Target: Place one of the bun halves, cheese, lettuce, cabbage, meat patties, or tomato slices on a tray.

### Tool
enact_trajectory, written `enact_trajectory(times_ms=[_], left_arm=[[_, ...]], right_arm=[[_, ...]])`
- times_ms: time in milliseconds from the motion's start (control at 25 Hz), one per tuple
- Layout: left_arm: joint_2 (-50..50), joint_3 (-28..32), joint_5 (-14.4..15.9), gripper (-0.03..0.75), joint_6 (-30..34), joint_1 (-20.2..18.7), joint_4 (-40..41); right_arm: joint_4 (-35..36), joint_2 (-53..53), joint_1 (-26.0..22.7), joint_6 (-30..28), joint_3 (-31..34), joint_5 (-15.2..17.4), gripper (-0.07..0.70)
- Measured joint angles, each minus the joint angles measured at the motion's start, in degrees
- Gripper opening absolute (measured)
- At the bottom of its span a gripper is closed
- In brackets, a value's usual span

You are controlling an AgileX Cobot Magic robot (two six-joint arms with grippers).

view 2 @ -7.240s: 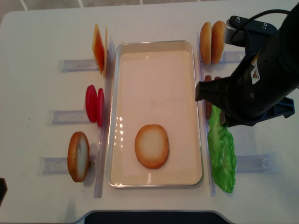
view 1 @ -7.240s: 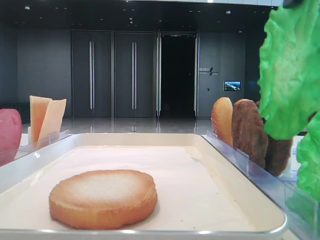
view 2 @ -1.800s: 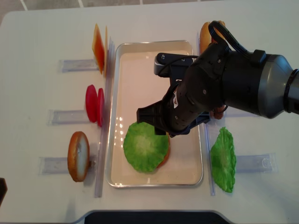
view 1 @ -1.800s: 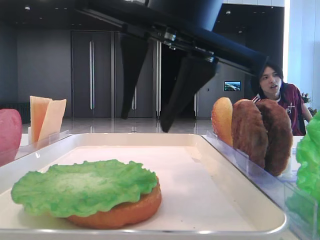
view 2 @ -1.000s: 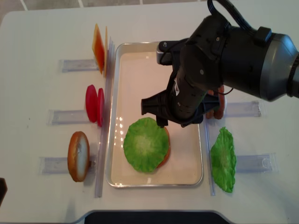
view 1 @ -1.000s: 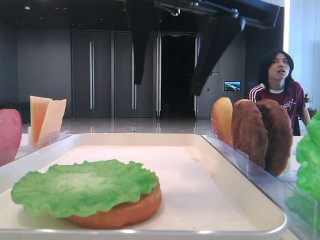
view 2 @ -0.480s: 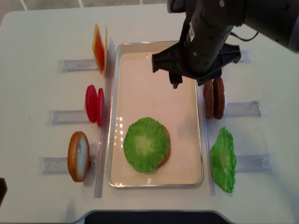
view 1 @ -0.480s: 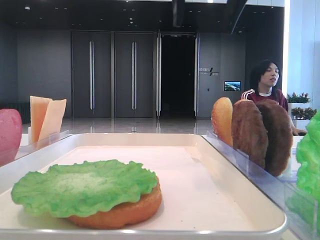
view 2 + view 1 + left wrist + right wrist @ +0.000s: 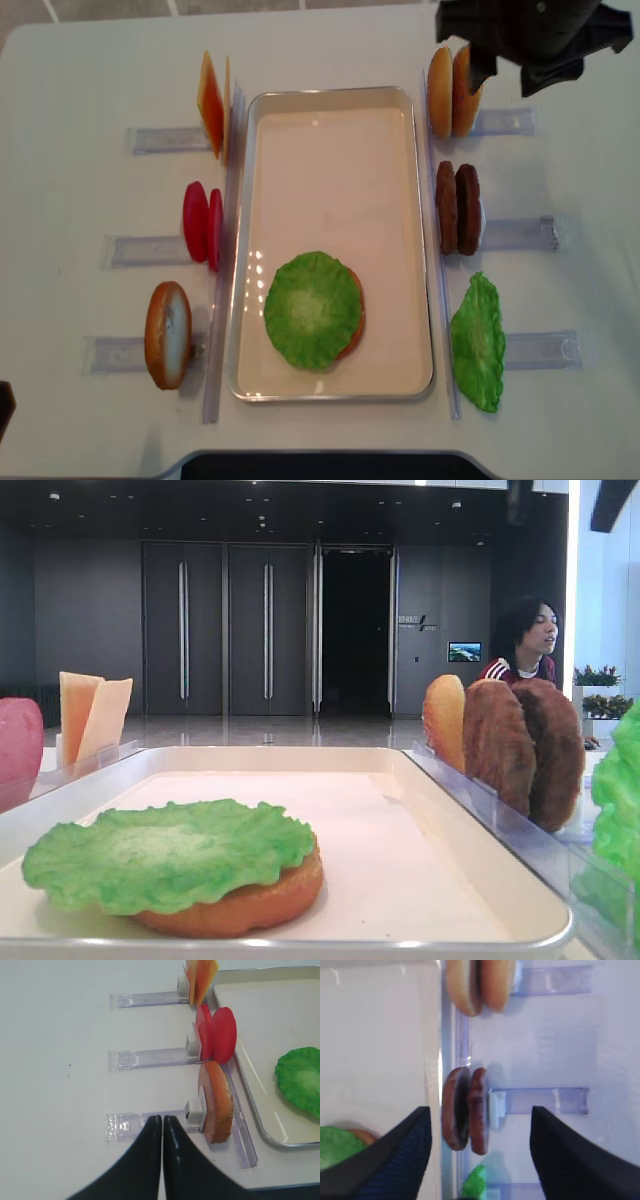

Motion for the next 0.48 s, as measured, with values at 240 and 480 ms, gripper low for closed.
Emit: enact_trajectory(times_ms=[240,480], left_arm=[[0.00,0.00,0.00,-0.007,0.00,0.00,0.00],[0.00,0.00,0.00,-0.007,0.00,0.00,0.00]], right_arm=[[0.91,-0.39,-10.71,-6.31,0.00,0.00,0.441],[1.04,-0.39,-19.09,-11.76,0.00,0.02,0.440]])
